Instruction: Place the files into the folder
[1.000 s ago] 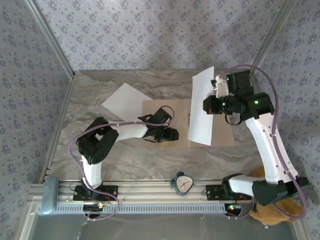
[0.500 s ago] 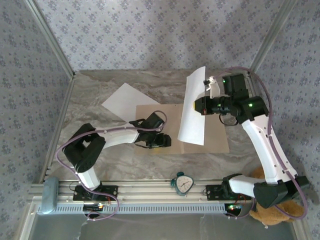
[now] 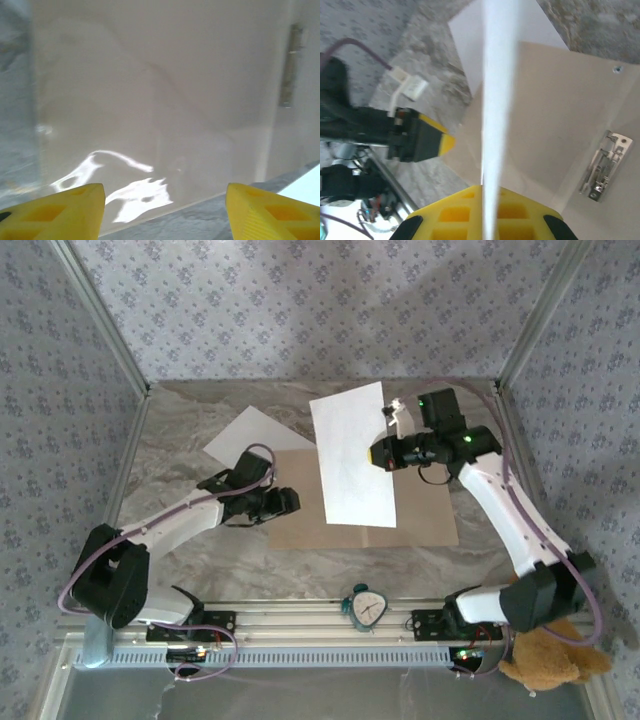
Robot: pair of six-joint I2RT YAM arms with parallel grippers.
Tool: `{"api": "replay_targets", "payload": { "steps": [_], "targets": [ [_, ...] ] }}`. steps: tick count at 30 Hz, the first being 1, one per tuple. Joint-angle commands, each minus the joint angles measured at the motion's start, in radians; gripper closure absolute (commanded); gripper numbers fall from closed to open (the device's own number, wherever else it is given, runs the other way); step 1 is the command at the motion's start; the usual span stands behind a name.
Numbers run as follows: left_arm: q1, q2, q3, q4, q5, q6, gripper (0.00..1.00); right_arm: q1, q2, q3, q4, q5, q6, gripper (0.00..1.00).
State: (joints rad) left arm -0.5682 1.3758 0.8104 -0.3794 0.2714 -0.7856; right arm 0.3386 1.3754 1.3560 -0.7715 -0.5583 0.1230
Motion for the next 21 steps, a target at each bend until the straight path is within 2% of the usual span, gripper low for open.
{"api": "replay_targets", "payload": {
  "steps": [1, 7, 10, 21],
  "targets": [
    [0.007, -0.023, -0.034, -0.038, 0.000, 0.010, 0.33, 0.014, 0.094, 0.022, -0.009, 0.099, -0.117, 1.00],
    [0.007, -0.018, -0.087, 0.011, 0.021, -0.027, 0.32, 0.021, 0.210, 0.032, 0.050, 0.093, -0.289, 1.00],
    [0.007, -0.020, -0.094, 0.019, 0.022, -0.033, 0.32, 0.016, 0.232, 0.003, 0.141, 0.102, -0.296, 1.00],
    [0.007, -0.023, -0.104, 0.028, 0.021, -0.035, 0.31, 0.002, 0.242, 0.027, 0.129, -0.006, -0.444, 1.00]
  ]
}}
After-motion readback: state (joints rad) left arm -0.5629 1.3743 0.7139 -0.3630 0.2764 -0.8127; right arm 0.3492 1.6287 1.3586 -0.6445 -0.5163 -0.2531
